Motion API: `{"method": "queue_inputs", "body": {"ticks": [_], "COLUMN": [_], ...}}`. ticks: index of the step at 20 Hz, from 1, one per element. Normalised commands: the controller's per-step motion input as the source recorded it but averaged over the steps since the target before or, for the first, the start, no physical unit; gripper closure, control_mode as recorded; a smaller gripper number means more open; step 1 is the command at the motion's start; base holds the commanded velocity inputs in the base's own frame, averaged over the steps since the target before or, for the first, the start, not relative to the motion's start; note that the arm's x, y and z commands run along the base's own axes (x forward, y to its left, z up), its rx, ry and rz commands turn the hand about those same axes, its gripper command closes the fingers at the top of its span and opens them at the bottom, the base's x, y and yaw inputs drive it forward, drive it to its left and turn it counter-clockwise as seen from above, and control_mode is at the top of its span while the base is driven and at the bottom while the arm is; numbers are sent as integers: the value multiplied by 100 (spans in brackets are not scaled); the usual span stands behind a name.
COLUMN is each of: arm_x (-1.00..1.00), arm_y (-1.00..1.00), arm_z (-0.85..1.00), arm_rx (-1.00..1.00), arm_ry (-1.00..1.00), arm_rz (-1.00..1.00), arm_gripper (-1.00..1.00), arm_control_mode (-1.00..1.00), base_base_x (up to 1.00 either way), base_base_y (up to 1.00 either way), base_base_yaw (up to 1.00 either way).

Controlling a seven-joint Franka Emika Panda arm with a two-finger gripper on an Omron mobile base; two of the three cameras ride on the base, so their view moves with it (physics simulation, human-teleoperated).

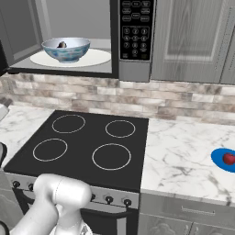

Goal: Remove the apple from the bowl and place it on the small plate. Then place the bowl with only the fish in the microwave, close the door, and press the start button to microwave the fish.

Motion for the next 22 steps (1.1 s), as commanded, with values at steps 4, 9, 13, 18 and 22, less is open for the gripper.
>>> {"method": "queue_inputs", "body": {"ticks": [4, 9, 13, 18, 22], "arm_x": [-9, -11, -13, -14, -9], "arm_y": [20, 20, 43, 80, 79], "arm_z": [-26, -23, -9, 5, 2], "arm_rx": [0, 0, 0, 0, 0], "arm_ry": [0, 1, -6, -23, -14], "arm_rz": [0, 0, 0, 0, 0], "arm_gripper": [-100, -100, -100, -100, -100], "arm_control_mode": [-100, -100, -100, -100, -100], "base_base_x": [0, 0, 0, 0, 0], "base_base_y": [0, 0, 0, 0, 0], "base_base_yaw": [0, 0, 0, 0, 0]}}
